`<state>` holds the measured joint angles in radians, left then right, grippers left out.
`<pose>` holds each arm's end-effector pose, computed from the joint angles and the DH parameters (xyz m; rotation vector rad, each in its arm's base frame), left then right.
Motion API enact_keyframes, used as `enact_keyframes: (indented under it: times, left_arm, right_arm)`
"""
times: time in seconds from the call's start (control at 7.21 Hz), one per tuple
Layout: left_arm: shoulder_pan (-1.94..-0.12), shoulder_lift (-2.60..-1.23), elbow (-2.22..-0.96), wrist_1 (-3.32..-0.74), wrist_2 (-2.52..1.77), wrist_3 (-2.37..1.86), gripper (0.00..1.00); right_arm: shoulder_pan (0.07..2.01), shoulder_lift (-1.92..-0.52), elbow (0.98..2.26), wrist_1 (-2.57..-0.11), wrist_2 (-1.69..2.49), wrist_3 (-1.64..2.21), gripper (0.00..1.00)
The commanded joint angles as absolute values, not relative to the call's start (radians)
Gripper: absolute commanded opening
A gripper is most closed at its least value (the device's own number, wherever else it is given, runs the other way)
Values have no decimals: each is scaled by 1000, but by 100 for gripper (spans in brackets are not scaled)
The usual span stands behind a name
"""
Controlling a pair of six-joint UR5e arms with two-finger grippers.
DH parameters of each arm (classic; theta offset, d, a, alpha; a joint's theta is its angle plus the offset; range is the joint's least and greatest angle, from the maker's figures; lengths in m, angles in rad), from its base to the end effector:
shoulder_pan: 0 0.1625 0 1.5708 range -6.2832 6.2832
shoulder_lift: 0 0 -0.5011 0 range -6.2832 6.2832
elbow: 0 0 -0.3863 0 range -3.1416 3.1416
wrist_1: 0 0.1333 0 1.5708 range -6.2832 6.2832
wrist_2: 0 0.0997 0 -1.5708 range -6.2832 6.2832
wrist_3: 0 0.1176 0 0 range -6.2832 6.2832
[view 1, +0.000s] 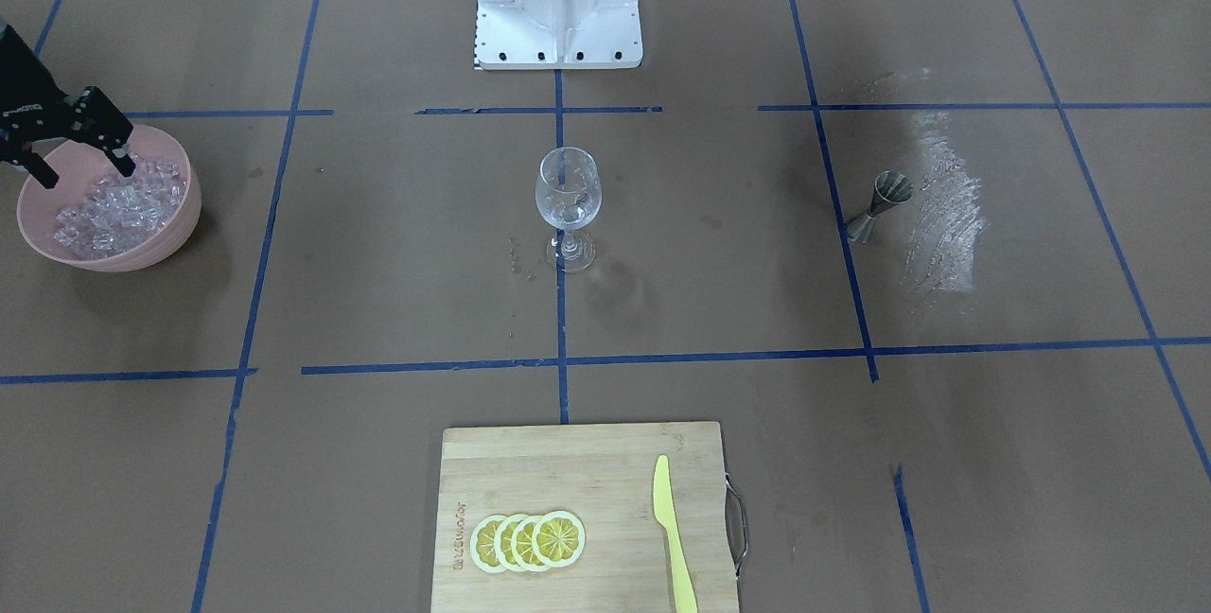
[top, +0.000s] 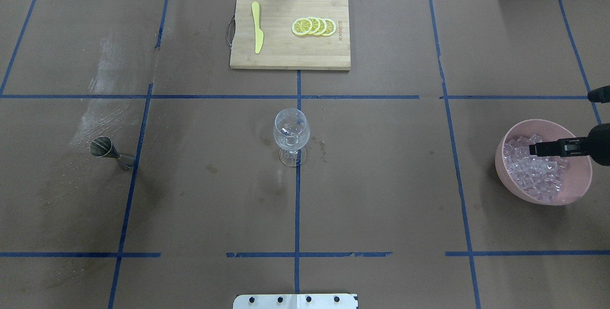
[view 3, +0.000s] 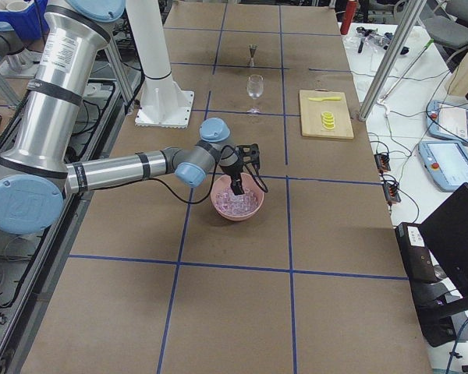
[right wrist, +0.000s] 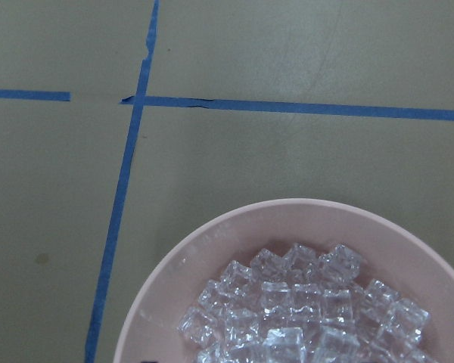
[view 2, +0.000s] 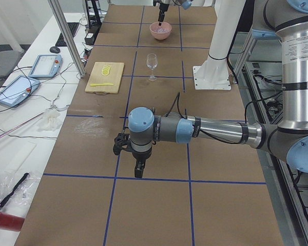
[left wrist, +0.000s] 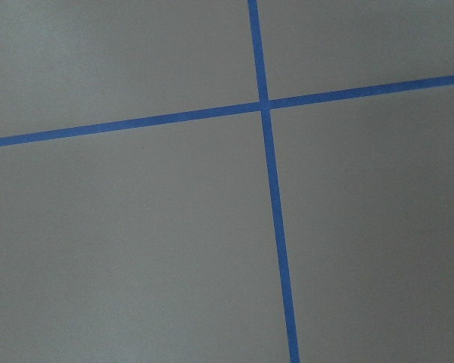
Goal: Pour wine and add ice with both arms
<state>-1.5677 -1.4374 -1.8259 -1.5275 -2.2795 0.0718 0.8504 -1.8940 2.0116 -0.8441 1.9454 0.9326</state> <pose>-0.0555 -0.4234 0.6934 0.0994 0.7056 0.0995 -0.1779 -0.3395 0.5905 0.3059 -0.8511 0.0394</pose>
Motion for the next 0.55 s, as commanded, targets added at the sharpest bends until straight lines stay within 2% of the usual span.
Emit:
enact_keyframes:
  times: [0.0,0.42]
  left_arm:
    - [-1568,-1442,-1827,-1528,-2279,72,100]
    - [-1568,-1448,-1827,-1528,-2279,72,100]
  right_arm:
    - [784,-1907,1990,-836,1882,948,70]
    - [769,-1922,1968,-836,1853,936,68]
